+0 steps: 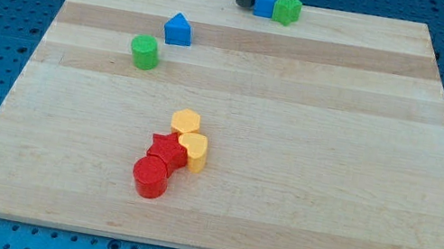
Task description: Place the blue triangle diagonally to the blue cube
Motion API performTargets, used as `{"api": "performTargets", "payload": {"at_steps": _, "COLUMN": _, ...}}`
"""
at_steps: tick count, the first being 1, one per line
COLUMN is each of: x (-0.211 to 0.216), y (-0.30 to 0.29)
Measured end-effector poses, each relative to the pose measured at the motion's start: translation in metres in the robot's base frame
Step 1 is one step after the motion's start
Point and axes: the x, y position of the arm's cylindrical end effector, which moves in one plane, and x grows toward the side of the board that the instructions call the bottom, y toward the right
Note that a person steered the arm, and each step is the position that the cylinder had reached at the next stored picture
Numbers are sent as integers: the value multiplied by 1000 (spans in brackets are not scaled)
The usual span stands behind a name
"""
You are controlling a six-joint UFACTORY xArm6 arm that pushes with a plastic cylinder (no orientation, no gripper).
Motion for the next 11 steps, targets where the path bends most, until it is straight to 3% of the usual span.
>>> {"api": "performTargets", "payload": {"at_steps": 1, "x": 14, "y": -35}}
{"api": "performTargets", "payload": {"at_steps": 3, "x": 100, "y": -19}}
{"api": "performTargets", "payload": {"at_steps": 4, "x": 119, "y": -50}}
{"api": "performTargets", "payload": {"at_steps": 8, "x": 128, "y": -190}}
{"api": "performTargets", "payload": {"at_steps": 9, "x": 120, "y": -194}}
{"api": "performTargets", "payload": {"at_steps": 11, "x": 120, "y": -133}}
